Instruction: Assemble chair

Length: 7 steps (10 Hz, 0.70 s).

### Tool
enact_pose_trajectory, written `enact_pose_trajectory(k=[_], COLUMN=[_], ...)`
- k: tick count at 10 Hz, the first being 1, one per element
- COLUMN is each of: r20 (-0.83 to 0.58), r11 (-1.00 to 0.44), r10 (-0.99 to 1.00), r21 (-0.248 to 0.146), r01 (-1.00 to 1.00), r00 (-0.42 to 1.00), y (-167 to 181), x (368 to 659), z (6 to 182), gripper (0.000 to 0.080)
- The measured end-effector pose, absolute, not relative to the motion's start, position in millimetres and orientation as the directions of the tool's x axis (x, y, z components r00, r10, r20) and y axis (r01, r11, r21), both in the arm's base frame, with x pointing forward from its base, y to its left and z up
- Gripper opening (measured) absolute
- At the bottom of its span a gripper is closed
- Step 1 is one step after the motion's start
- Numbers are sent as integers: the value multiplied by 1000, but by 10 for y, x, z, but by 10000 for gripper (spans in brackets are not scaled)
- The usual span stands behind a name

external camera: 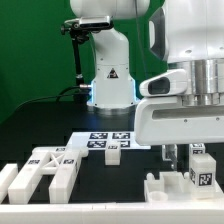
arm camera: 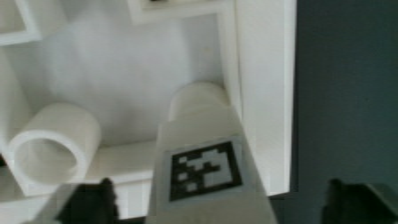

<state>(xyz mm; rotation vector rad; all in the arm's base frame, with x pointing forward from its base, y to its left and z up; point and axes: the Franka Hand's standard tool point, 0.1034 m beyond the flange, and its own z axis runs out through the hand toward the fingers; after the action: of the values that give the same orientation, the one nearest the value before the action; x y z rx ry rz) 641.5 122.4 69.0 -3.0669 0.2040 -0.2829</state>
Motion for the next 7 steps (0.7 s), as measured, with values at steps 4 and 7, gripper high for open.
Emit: enact_pose_trajectory(k=[4,7], r20=[160,96], r11=[-941,-598], r10=[-336,-802], r21=[-102,-153], r01=[-323,-787], r00=[928,590], y=[1224,1247], x=[6411,6393], z=[683,677], gripper=[286,286])
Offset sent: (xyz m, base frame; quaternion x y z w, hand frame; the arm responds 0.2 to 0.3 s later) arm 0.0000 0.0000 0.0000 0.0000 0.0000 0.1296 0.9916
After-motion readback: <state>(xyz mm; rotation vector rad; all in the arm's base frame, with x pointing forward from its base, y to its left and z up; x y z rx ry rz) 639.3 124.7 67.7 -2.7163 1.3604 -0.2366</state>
